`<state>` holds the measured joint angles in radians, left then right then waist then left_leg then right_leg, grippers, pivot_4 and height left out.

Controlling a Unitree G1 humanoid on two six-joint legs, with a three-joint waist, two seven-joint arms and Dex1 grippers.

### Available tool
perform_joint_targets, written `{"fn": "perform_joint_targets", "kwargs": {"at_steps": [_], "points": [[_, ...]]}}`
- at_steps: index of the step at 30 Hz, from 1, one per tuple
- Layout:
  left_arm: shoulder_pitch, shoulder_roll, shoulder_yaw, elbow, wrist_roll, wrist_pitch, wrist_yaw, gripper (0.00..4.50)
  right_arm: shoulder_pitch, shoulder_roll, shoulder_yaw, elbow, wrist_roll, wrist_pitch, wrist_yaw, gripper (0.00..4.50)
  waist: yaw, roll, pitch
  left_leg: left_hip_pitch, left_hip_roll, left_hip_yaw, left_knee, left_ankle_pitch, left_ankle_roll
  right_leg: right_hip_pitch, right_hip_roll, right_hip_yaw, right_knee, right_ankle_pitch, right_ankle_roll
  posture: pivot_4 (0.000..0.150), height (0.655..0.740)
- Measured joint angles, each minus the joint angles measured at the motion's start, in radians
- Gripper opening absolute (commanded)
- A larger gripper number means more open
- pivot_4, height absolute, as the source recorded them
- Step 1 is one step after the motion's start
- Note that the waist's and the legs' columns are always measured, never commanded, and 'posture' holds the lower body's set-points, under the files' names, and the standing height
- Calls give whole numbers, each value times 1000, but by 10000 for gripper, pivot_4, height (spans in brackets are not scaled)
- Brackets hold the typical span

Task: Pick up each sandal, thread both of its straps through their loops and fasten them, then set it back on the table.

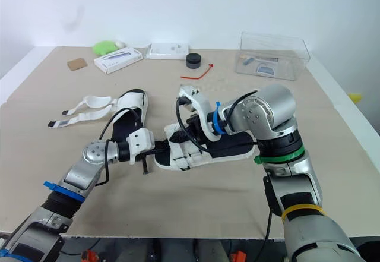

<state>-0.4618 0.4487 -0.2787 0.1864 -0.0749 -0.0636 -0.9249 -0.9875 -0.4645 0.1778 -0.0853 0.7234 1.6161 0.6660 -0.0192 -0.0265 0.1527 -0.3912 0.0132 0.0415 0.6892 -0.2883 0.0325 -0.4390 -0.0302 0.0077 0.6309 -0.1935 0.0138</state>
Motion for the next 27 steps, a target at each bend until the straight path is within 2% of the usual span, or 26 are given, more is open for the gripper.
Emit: {"fn": "perform_joint_targets", "kwargs": {"at_steps": [11,16,17,18,19,20,22,23,27], "points": [[2,0,-1,-2,1,0,-1,0,130,-8,9,-178,28,-5,-77,552,0,0,0,0,0,-1,0,0,0,0,0,-1,0,0,0,1500,7400],[2,0,-9,-2,3,-1,-4,0,134,-44,-31,-246,54,-1,-69,16696,0,0,0,0,0,-1,0,0,0,1,0,-2,0,0,0,1500,7400],[2,0,-9,-3,3,-1,-5,0,133,-76,-67,-275,84,1,-52,24555,0,0,0,0,0,-1,0,0,0,1,0,-2,0,0,0,1500,7400],[2,1,-9,-3,3,-1,-5,0,133,-78,-70,-276,85,1,-52,26284,0,0,0,0,0,-1,0,0,0,1,0,-3,0,0,0,1500,7400],[-4,1,-11,-4,4,-1,-5,0,148,-107,-113,-302,117,0,-32,31979,2,0,0,0,0,-1,0,0,0,1,0,-3,0,0,1,1500,7400],[-2,1,-12,-5,4,-1,-5,0,163,-130,-147,-321,145,1,-12,34231,3,0,0,-1,0,-2,0,0,0,1,0,-3,-1,-1,1,1500,7400],[-2,3,-13,-6,5,-1,-8,0,197,-174,-209,-344,191,1,10,42777,3,0,0,0,0,-3,0,0,0,2,0,-3,-1,-1,2,1500,7400],[-4,4,-13,-7,5,-1,-12,0,245,-212,-244,-357,225,-1,24,44541,2,0,0,0,0,-2,0,0,0,2,0,-3,-1,-1,2,1500,7400],[-4,13,-10,-5,5,0,-22,0,372,-255,-264,-372,320,1,39,44541,1,0,0,1,0,-3,0,0,0,2,2,-1,-1,-1,1,1500,7400]]}}
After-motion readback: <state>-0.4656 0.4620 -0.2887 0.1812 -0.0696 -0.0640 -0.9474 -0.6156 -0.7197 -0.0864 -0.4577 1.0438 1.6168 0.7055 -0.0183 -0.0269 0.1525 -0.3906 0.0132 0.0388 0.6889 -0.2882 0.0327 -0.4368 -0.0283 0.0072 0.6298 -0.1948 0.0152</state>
